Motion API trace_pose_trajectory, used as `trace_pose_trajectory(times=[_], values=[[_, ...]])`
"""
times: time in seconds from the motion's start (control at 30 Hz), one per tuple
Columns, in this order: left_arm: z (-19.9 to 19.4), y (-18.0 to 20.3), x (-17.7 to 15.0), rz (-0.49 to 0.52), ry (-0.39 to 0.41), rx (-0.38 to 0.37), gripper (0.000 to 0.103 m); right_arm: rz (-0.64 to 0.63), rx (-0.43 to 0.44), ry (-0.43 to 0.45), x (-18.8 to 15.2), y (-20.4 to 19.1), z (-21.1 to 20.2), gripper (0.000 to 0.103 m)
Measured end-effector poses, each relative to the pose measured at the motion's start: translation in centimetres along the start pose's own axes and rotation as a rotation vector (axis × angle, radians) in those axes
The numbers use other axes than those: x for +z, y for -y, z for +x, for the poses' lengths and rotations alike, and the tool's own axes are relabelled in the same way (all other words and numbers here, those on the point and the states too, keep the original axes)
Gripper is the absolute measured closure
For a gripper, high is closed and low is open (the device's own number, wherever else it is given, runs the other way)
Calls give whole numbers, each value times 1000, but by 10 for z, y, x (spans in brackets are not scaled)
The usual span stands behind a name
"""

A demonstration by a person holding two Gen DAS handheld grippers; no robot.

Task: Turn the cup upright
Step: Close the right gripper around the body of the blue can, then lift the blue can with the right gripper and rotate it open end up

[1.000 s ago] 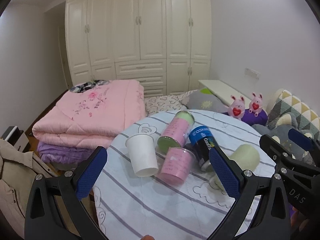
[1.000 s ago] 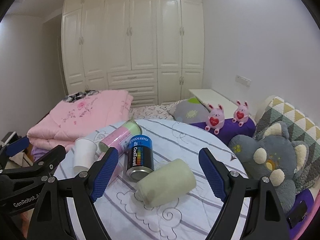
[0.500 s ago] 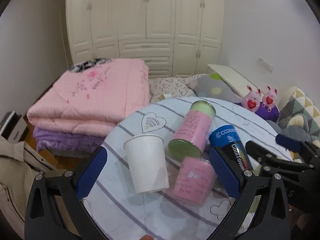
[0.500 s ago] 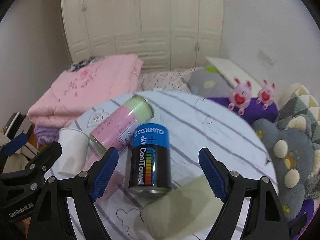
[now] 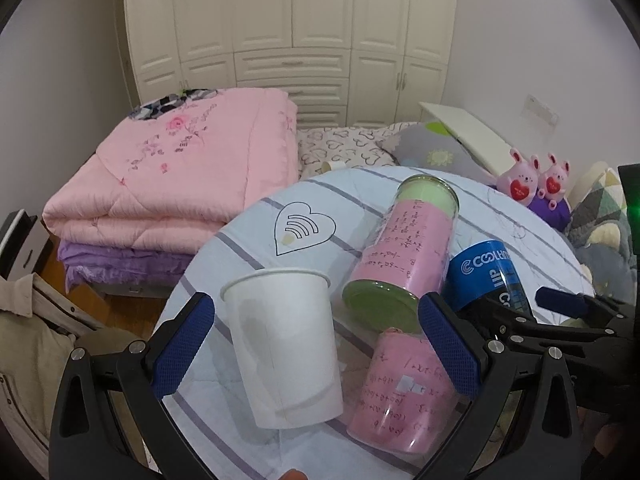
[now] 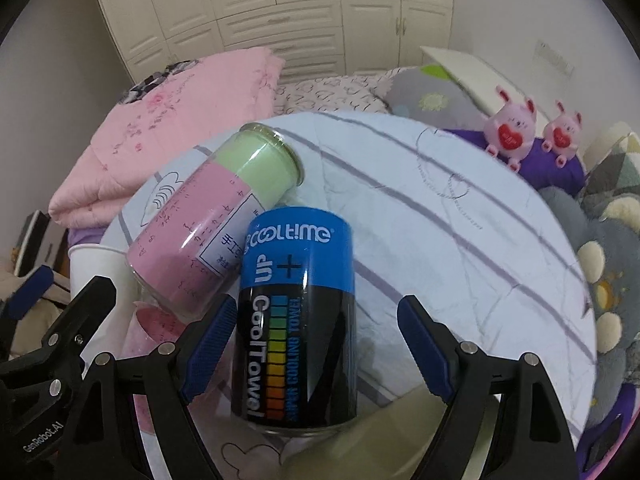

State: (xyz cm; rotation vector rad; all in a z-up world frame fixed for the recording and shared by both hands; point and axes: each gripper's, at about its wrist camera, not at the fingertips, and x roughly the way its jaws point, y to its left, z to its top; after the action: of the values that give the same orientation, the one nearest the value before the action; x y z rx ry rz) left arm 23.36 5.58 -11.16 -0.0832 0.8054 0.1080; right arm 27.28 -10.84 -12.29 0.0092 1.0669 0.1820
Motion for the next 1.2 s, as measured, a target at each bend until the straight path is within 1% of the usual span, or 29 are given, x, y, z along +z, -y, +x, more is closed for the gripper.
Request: trace_pose_trajectory(times=[0.07, 0.37, 0.5, 0.53, 0.57, 0.73, 0.83, 1.0, 1.2], values=[[2, -2, 0, -1, 1, 7, 0, 2, 12, -17, 3, 0, 4, 19], [3, -1, 1, 11, -4, 18, 0, -43, -20, -83, 9, -10, 21, 19], [2, 0, 0, 3, -9, 20, 0, -55, -19, -106, 10, -12, 26, 19], [2, -1, 0, -1, -9, 18, 0, -58, -11, -102, 11, -13, 25, 22], [1, -1, 0, -2, -12, 14, 0, -60, 3, -96, 10, -13, 24, 32], [-8, 1, 0, 6, 1, 4, 0, -37, 50, -93, 4, -9, 19, 32], [-18, 2, 0, 6, 18, -4, 0, -25, 61, -74, 2, -9, 11, 32], [-39, 0, 4, -4, 48, -18, 0, -24, 66, -21, 4, -13, -12, 33], [-75, -3, 2, -13, 98, -34, 0, -36, 69, 33, -2, -20, -45, 34]])
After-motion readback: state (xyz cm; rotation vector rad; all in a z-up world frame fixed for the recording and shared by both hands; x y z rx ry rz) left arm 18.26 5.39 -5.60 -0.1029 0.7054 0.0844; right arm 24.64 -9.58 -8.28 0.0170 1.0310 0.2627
